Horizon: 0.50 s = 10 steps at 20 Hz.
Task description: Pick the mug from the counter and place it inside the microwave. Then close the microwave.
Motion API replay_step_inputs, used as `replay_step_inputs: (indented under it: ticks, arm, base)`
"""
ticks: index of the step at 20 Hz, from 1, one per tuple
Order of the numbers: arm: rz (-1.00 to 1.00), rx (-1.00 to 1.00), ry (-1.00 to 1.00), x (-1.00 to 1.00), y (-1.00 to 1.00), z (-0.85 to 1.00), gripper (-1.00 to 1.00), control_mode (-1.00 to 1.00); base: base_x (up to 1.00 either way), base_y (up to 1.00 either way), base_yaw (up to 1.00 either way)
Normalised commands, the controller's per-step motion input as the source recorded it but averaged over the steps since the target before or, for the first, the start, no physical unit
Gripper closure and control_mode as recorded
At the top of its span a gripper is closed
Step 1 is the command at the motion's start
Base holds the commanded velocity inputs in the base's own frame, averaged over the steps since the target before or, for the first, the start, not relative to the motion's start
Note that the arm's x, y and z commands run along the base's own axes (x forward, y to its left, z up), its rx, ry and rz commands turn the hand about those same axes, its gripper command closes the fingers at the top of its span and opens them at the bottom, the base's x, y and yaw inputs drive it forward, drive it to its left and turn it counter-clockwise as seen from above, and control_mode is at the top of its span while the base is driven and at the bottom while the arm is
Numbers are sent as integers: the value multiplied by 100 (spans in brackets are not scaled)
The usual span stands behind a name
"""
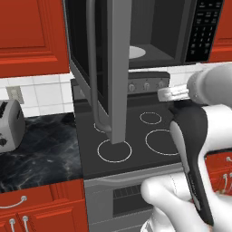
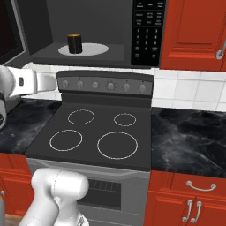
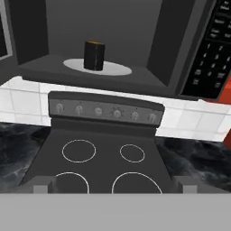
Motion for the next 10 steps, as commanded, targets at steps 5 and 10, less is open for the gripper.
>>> replay_step_inputs:
  ticks: [5, 10]
  arm:
    - [0, 0, -13, -77, -6, 17, -100, -100]
    - [0, 0, -16, -61, -2, 8, -100, -100]
  base:
    - [0, 0, 0]
    - [0, 0, 0]
